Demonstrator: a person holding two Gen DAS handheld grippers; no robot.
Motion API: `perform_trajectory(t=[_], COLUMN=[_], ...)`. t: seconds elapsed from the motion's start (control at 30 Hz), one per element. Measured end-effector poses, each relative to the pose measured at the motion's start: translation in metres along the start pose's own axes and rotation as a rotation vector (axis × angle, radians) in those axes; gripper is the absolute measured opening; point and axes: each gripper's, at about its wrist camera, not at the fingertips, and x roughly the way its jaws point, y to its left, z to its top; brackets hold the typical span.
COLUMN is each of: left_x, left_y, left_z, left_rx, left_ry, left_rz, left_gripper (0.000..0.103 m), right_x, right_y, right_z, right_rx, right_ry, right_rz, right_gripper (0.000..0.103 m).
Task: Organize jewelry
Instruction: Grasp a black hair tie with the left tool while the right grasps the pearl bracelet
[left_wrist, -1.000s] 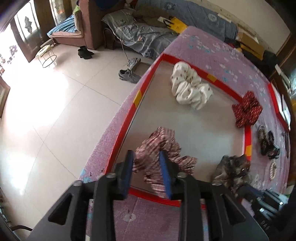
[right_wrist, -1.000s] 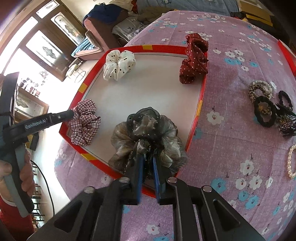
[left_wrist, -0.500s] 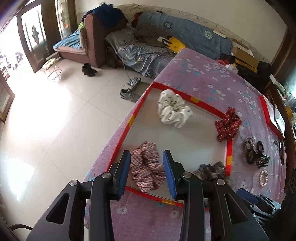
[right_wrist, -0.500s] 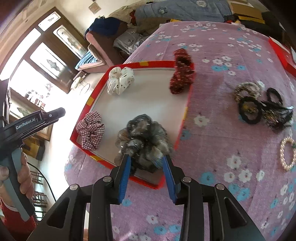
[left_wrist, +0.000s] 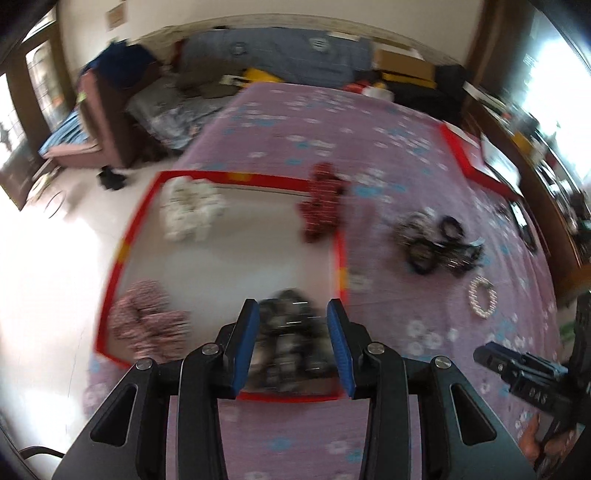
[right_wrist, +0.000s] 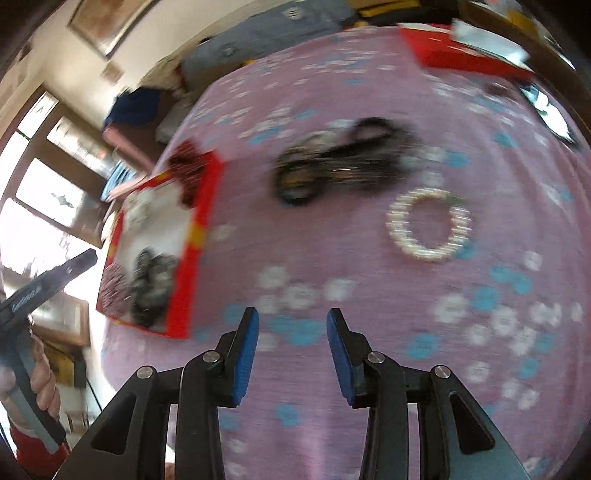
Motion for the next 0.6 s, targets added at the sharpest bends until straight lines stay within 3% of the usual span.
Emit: perform_trajectory(t=[0.2,0.33,0.6], left_x=[0.04,0.084,0.145], left_y=[-0.068,-0.1,-0.128], left_z=[0.019,0.034,0.048], left_rx=[0.101,0.111,0.11], left_ry=[0.02,0.069,0.103], left_rz=[-0.093,-0.146,-0.116], left_gripper=[0.037,0.036,0.035], right_x=[-0.015,-0.016,-0.001], right_y=[-0.05,-0.069,-0.085], right_z=[0.01,0.023,0.048], right_rx=[0.058,0.063,0.069], right_ry=[-0.044,-0.068,-0.074], right_rz=[-0.068,-0.092,-0.082], right_gripper=[0.041,0.041,0.041])
